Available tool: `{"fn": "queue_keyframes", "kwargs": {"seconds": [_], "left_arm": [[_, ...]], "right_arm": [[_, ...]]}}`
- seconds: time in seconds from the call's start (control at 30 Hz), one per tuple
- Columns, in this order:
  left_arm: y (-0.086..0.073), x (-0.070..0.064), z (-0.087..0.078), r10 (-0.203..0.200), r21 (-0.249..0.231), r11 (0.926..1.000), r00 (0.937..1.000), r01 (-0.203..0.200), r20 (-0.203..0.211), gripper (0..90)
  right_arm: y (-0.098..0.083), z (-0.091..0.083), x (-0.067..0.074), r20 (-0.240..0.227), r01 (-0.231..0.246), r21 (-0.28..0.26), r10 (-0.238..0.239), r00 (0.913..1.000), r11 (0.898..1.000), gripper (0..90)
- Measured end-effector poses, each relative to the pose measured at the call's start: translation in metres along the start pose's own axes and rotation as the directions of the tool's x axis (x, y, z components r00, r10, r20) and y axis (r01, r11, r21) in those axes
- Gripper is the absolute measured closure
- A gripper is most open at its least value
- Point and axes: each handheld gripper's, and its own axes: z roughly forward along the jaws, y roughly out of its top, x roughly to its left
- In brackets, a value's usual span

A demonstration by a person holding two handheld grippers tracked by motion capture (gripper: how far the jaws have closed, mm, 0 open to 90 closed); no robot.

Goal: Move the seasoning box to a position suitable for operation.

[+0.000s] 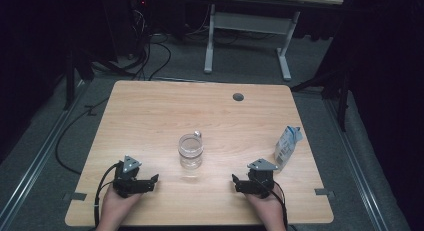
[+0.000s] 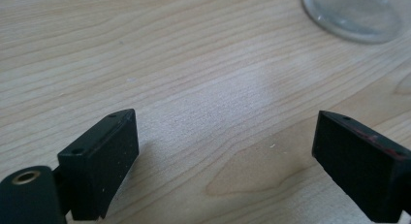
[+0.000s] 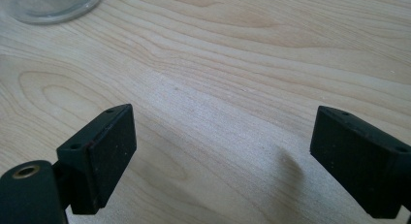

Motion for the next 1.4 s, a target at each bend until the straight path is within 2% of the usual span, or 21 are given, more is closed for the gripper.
{"fn": "queue_keyframes", "kwargs": {"seconds": [0.1,0.3,0.33,0.43,0.5,0.6,0.63,0.67,0.77,0.8,0.83,0.87,0.9,0.93,0.97,1.0,1.07,1.13,1.27,1.4], "left_arm": [[0.0,0.001,-0.004,-0.006,-0.015,0.9999,1.0,0.006,0.004,10.2],[0.0,0.002,-0.007,0.009,-0.034,0.9994,0.9996,-0.008,0.026,9.8],[0.001,0.001,-0.007,0.007,-0.043,0.9991,0.999,-0.005,0.045,9.1],[0.002,-0.002,-0.007,0.019,-0.053,0.9985,0.9987,-0.016,0.047,2.1],[0.003,-0.003,-0.007,0.025,-0.055,0.9983,0.9983,-0.022,0.053,0.5],[0.004,-0.005,-0.005,0.031,-0.035,0.999,0.9943,-0.027,0.102,0.4],[0.004,-0.005,-0.005,0.031,-0.035,0.999,0.9943,-0.027,0.102,0.4],[0.005,-0.006,-0.006,0.032,-0.036,0.999,0.9914,-0.028,0.127,0.4],[0.007,-0.008,-0.007,0.04,-0.044,0.9984,0.9894,-0.034,0.139,0.4],[0.008,-0.008,-0.009,0.03,-0.061,0.9979,0.986,-0.021,0.164,0.4],[0.008,-0.008,-0.009,0.03,-0.061,0.9979,0.986,-0.021,0.164,0.5],[0.009,-0.009,-0.01,0.011,-0.071,0.9975,0.9841,0.001,0.177,0.6],[0.009,-0.009,-0.01,0.011,-0.071,0.9975,0.9841,0.001,0.177,1.8],[0.009,-0.01,-0.01,0.014,-0.072,0.9974,0.9866,-0.002,0.163,1.8],[0.008,-0.013,-0.009,0.02,-0.075,0.9971,0.9905,-0.01,0.136,5.5],[0.008,-0.014,-0.008,0.017,-0.073,0.9973,0.9913,-0.008,0.131,8.1],[0.008,-0.015,-0.007,0.006,-0.073,0.9973,0.991,0.004,0.134,9.5],[0.01,-0.016,-0.006,-0.006,-0.08,0.9966,0.9919,0.017,0.127,16.7],[0.012,-0.018,-0.006,-0.005,-0.082,0.9965,0.9921,0.015,0.125,21.5],[0.017,-0.023,-0.006,-0.007,-0.086,0.9962,0.9913,0.019,0.131,26.4]], "right_arm": [[-0.001,-0.001,-0.001,0.004,-0.002,-0.005,0.002,1.0,1.0,9.5],[-0.002,-0.004,-0.003,0.004,0.003,-0.013,-0.003,1.0,1.0,9.5],[-0.002,-0.005,-0.004,-0.001,0.014,-0.019,-0.014,0.9999,1.0,9.5],[-0.002,-0.006,-0.004,-0.01,0.013,-0.022,-0.013,0.9999,1.0,9.3],[-0.002,-0.007,-0.005,-0.021,0.011,-0.033,-0.012,0.9997,0.999,9.6],[-0.003,-0.009,-0.002,-0.005,0.011,-0.041,-0.012,0.9999,0.999,12.9],[-0.003,-0.009,-0.001,-0.001,0.004,-0.041,-0.004,1.0,0.999,15.2],[-0.003,-0.009,-0.001,-0.009,0.001,-0.041,-0.001,1.0,0.999,15.3],[-0.002,-0.009,0.002,-0.035,-0.006,-0.038,0.005,0.9994,0.999,16.9],[0.0,-0.009,0.006,-0.036,0.002,-0.04,-0.003,0.9993,0.999,19.3],[0.001,-0.009,0.007,-0.04,0.003,-0.043,-0.004,0.9992,0.999,20.7],[0.002,-0.009,0.008,-0.036,0.005,-0.042,-0.006,0.9993,0.999,21.0],[0.002,-0.009,0.008,-0.036,0.005,-0.042,-0.006,0.9993,0.999,21.0],[0.004,-0.009,0.009,-0.028,0.002,-0.039,-0.003,0.9996,0.999,21.0],[0.007,-0.01,0.01,-0.025,0.013,-0.044,-0.014,0.9996,0.999,21.7],[0.008,-0.009,0.009,-0.025,0.021,-0.044,-0.022,0.9994,0.999,22.3],[0.009,-0.008,0.009,-0.029,0.016,-0.039,-0.017,0.9994,0.999,22.7],[0.013,-0.005,0.008,-0.035,0.012,-0.029,-0.013,0.9993,1.0,24.4],[0.017,-0.001,0.007,-0.03,0.005,-0.02,-0.005,0.9995,1.0,24.8],[0.024,0.001,0.008,-0.033,0.031,-0.03,-0.032,0.9989,0.999,30.7]]}}
